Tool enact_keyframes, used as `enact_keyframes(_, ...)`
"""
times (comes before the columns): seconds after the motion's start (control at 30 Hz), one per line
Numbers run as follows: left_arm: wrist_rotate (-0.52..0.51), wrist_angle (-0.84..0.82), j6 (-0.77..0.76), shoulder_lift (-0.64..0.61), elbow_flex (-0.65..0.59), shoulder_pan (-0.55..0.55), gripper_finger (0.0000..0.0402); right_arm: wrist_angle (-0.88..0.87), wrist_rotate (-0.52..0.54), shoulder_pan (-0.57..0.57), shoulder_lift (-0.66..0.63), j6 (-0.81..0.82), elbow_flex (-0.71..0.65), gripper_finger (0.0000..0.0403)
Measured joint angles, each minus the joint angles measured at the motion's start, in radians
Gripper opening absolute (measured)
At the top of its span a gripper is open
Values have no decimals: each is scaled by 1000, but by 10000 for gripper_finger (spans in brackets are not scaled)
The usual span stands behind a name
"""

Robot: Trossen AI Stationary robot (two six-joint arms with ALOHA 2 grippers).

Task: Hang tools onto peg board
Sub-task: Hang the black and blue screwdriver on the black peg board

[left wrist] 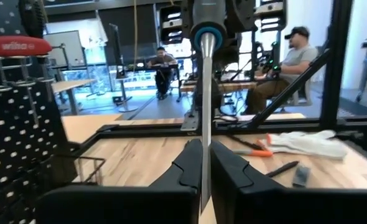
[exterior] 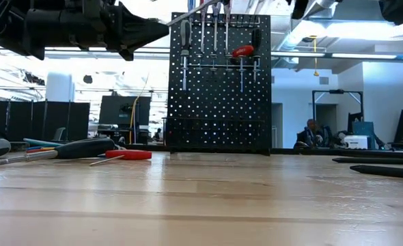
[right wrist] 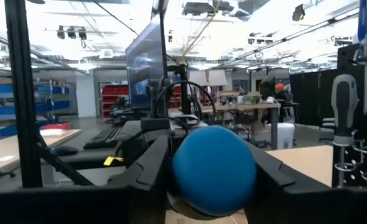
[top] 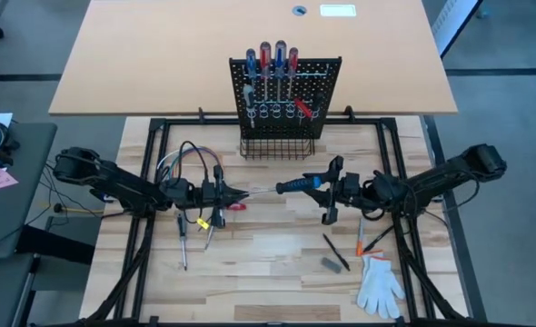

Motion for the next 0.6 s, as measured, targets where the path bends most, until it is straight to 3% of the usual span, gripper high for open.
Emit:
enact_keyframes(0.1, -17, -28, 20, -1, 1, 0, 16, -72, 5, -1, -18, 4, 21, 141)
enact_keyframes(0.2, -93, -66, 44, -1, 1, 0, 37, -274, 20, -4, -53, 3, 105, 141)
enact_keyframes(0.4, -236, -140, 93, -2, 0, 0, 95, -936, 39, -34, -75, 100, 446, 141)
enact_keyframes(0.6, -245, -275, 166, -2, 64, -2, 137, -1458, -9, -93, 3, 275, 737, 141)
